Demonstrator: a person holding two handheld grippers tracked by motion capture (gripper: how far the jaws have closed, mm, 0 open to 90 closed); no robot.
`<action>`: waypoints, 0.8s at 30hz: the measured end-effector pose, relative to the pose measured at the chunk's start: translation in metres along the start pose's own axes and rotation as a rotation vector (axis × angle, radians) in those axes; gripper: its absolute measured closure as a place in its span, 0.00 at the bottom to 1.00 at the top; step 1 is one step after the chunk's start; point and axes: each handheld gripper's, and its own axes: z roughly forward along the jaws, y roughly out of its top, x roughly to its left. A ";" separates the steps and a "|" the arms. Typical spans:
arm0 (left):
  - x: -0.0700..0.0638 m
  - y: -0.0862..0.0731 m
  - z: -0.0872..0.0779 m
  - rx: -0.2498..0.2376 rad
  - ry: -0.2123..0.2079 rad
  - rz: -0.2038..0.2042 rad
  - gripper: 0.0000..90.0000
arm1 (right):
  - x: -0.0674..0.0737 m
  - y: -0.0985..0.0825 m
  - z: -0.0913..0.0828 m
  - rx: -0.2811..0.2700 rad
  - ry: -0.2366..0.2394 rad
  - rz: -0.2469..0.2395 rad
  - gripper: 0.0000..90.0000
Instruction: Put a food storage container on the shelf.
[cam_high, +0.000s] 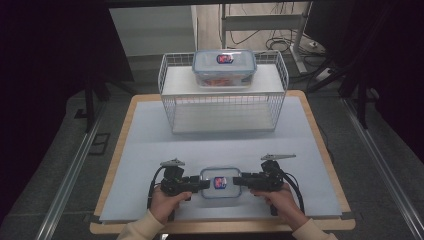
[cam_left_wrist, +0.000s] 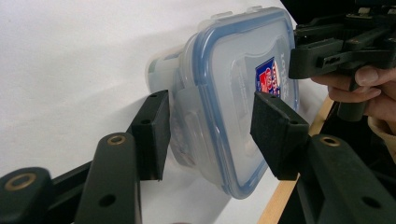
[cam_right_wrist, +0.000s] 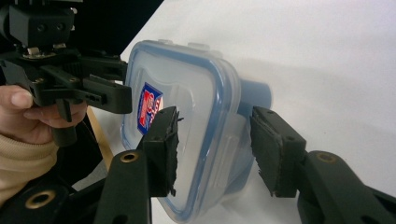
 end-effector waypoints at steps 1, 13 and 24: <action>0.000 0.000 0.000 -0.004 -0.002 0.002 0.55 | 0.000 0.000 0.000 -0.008 0.000 -0.001 0.61; 0.001 -0.001 0.000 -0.005 -0.007 -0.003 0.55 | -0.001 -0.001 0.002 0.028 -0.003 -0.008 0.52; 0.001 -0.003 0.000 -0.009 -0.009 0.013 0.55 | -0.006 -0.004 0.001 0.068 0.041 0.024 0.55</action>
